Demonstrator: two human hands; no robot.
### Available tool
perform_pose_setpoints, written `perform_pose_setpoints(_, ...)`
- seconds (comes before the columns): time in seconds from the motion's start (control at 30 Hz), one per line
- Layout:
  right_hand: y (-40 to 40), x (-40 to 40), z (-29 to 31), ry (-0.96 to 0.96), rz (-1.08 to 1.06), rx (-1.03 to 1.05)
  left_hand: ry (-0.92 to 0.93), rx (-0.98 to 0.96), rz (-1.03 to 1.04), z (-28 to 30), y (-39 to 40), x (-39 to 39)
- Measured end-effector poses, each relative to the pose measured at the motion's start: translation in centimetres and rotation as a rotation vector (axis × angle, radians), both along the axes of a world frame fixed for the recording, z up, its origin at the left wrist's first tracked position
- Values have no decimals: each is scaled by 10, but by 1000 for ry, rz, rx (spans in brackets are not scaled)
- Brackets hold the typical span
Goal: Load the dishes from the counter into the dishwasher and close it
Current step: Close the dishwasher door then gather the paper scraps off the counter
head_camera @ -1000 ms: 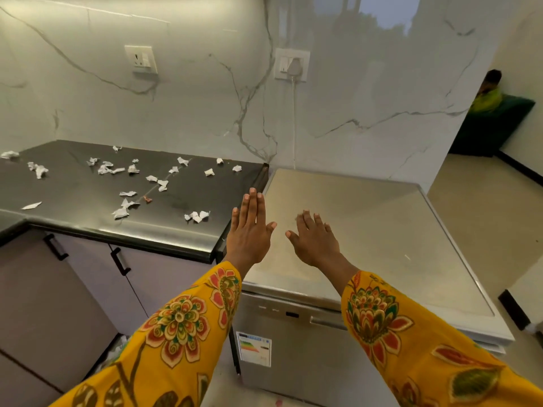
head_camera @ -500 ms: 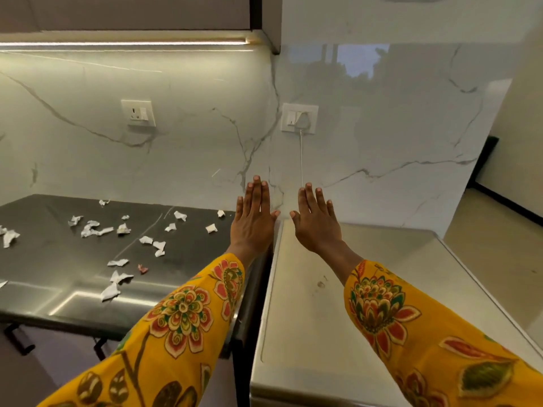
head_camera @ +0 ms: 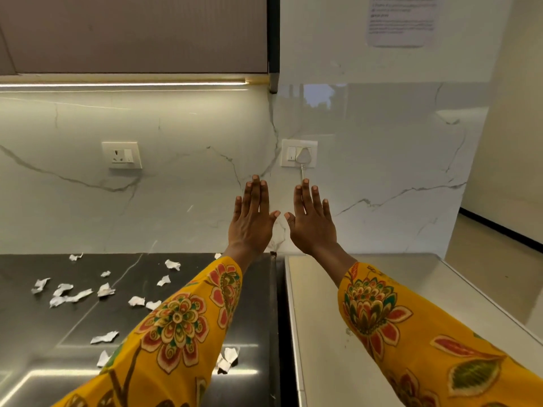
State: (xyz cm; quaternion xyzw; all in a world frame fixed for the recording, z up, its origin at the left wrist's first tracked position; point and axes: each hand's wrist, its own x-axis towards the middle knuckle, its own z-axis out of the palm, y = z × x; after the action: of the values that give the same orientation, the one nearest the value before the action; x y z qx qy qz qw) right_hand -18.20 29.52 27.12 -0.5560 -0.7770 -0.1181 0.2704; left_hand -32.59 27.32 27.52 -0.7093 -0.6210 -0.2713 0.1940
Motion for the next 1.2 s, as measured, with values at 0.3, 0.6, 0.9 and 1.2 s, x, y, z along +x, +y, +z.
perform_pose_setpoints(0.3, 17, -7, 21, -41, -43, 45, 2, 48, -73, 11, 27, -11)
perform_pose_setpoints(0.6, 53, -2, 30, -47, -35, 144, -7, 282, -91, 4, 75, -20)
perform_pose_setpoints(0.9, 97, -10, 16, 31, -62, 240, -26, 413, 14, 11, 104, -21)
perform_pose_setpoints(1.2, 151, -20, 17, 8, -31, 197, -54, 429, 53, 6, 143, -27)
